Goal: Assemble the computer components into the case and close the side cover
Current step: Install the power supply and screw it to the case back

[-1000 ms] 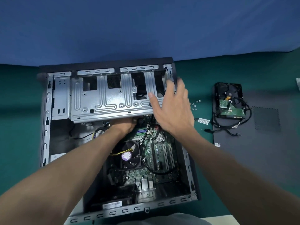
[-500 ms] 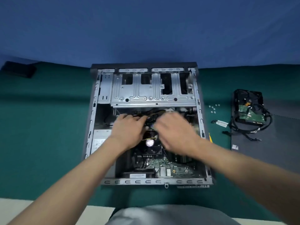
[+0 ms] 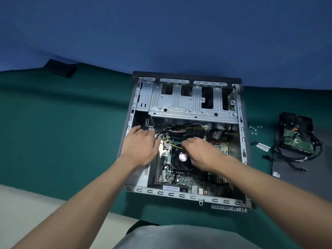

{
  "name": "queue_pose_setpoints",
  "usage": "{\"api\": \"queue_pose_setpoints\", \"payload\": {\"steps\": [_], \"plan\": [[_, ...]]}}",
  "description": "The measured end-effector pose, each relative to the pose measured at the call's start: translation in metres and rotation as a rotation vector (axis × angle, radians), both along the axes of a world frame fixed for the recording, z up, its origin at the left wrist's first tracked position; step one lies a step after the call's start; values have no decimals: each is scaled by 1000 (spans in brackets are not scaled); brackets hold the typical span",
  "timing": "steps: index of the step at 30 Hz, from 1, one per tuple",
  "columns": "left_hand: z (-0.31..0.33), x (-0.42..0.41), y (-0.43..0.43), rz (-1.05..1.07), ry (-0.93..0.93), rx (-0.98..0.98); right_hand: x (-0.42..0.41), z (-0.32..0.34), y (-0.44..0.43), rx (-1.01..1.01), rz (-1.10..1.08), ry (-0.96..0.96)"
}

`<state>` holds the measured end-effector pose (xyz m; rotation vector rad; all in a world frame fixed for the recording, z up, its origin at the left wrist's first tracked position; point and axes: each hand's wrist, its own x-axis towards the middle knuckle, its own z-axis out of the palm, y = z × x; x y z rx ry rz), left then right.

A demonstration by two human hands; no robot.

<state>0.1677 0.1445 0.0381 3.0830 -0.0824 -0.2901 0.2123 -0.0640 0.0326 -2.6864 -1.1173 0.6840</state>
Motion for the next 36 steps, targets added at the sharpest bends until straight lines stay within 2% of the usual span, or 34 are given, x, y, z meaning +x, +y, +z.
{"api": "queue_pose_setpoints", "payload": {"steps": [5,9,11,13,15,17,19,22,28,33,36], "plan": [[0,-9,-7,25,-151,-16,-3,12,13,100,-72,421],[5,-25,-16,-132,-288,-11,9,24,24,127,6,550],[10,-31,-17,-239,-206,51,21,30,23,91,-22,728],[17,-35,-21,-309,30,187,30,35,22,75,-38,876],[18,-32,-29,-402,268,344,38,36,24,61,5,829],[17,-24,-41,-492,441,491,45,34,27,47,49,677],[15,-16,-54,-486,552,540,50,29,30,72,62,545],[10,-11,-61,-424,568,524,53,21,33,131,26,465],[15,-13,-58,-395,611,458,49,6,39,184,21,441],[19,-15,-52,-390,629,370,36,-4,49,135,123,406],[17,-20,-53,-353,534,340,39,-6,47,160,112,373]]}}
